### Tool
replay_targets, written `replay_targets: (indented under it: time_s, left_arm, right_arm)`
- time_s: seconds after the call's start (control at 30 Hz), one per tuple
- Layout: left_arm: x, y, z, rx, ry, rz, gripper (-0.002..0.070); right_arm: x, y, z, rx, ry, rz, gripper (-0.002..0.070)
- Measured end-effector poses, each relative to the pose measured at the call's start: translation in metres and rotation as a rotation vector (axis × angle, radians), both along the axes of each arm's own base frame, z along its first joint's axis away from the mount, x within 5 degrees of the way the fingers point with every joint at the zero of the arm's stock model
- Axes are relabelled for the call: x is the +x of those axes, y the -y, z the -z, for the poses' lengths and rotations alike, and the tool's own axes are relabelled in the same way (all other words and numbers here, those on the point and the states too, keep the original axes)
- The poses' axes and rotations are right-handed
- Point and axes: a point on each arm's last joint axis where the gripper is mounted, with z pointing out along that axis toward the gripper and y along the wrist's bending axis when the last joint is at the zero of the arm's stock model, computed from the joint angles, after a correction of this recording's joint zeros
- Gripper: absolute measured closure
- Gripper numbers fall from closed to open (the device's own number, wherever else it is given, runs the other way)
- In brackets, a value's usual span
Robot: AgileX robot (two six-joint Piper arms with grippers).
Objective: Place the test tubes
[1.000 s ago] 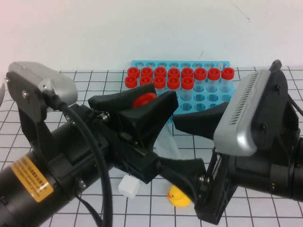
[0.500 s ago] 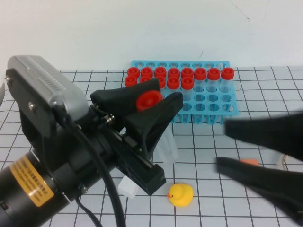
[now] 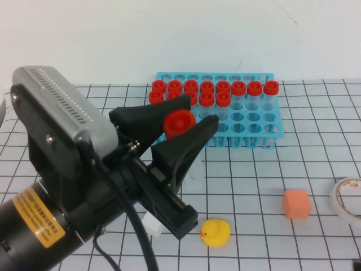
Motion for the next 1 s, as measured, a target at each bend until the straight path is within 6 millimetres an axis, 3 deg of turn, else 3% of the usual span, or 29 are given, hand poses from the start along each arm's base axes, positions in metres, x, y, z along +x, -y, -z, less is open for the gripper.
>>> replay_targets:
  time_s: [0.13, 0.33, 0.5, 0.67, 1.0]
  left_arm:
    - [0.0, 0.0, 0.002, 0.03, -0.006, -0.005, 0.0424]
    - [0.0, 0.0, 0.005, 0.064, -0.009, -0.004, 0.0424]
    - [0.0, 0.0, 0.005, 0.083, 0.011, -0.008, 0.0424]
    - [0.0, 0.0, 0.005, 0.117, 0.049, -0.014, 0.0424]
    - [0.001, 0.0, 0.005, 0.197, 0.139, -0.036, 0.0424]
  right_arm:
    - [-0.008, 0.02, 0.022, -0.194, -0.121, 0.069, 0.0677]
    - [-0.014, 0.063, 0.045, -0.377, -0.37, 0.396, 0.0678]
    - [-0.022, 0.095, 0.042, -0.233, -0.382, 0.609, 0.0678]
    - [-0.033, 0.116, 0.04, -0.055, -0.367, 0.683, 0.0678]
    - [-0.039, 0.125, 0.044, -0.022, -0.376, 0.706, 0.0678]
